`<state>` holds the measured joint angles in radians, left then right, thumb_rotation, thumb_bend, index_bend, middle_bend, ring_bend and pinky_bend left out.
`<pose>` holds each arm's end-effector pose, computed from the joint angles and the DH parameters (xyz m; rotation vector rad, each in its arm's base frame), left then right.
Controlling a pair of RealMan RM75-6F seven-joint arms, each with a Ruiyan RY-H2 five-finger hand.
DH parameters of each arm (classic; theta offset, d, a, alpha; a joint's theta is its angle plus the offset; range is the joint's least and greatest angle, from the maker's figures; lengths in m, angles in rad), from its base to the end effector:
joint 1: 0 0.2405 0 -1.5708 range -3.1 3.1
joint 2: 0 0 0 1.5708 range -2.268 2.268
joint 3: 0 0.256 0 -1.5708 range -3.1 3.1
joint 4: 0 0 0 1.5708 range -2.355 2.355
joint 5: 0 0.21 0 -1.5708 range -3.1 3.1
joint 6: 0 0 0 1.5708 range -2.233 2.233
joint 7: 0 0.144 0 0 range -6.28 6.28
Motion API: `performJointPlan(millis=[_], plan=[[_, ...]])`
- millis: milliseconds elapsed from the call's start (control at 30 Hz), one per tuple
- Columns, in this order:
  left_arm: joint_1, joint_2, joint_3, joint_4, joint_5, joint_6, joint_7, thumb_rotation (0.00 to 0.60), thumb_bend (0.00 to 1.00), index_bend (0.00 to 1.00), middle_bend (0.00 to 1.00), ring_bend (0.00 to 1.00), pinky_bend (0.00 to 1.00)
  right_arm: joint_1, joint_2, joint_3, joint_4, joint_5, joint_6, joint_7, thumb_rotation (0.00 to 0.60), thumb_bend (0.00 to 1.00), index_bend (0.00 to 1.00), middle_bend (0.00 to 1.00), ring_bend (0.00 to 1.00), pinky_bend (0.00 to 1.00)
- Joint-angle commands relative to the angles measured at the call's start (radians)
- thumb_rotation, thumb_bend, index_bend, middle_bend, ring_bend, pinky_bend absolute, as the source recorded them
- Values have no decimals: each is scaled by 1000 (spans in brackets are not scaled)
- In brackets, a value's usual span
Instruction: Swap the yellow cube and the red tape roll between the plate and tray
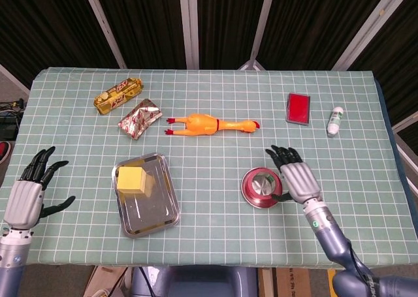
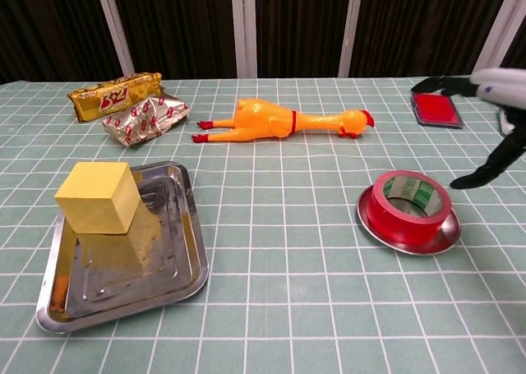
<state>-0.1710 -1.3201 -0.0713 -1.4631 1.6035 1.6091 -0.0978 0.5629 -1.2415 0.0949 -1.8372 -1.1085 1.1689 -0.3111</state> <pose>-0.2812 0.2089 0.1213 -1.3808 -0.8218 -1.2279 -0.1887 -0.2892 0.0730 1.6722 -1.0476 0.9241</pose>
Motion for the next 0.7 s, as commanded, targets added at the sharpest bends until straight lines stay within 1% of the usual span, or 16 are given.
performJointPlan(millis=[33,100,133,233,333,500,700], plan=[[5,12,4,-14,-7,-6,1,600,31,226,0,0,168,-199,121,-74,-46,-201,283,82,600,0,0,0,0,0],[10,26,10,-31,-14,-15,12,600,30,224,0,0,168,-285,134,-124,-2,-265,380,125,600,0,2,0,0,0],[12,34,13,-41,-16,-20,21,600,30,224,0,0,168,-315,133,-144,24,-293,411,134,600,0,9,0,0,0],[16,61,30,-78,-15,-40,35,600,30,221,0,0,167,-379,118,-180,93,-339,468,127,600,0,29,0,0,0],[20,84,47,-101,-8,-53,31,600,30,220,0,0,168,-416,92,-180,135,-347,503,121,600,0,30,0,0,0],[29,107,44,-127,-35,-64,52,600,31,220,0,0,167,-442,65,-141,165,-345,538,89,600,0,30,0,0,0],[22,101,37,-115,-35,-74,38,600,31,220,0,0,168,-462,59,-125,152,-368,548,87,600,0,30,0,0,0]])
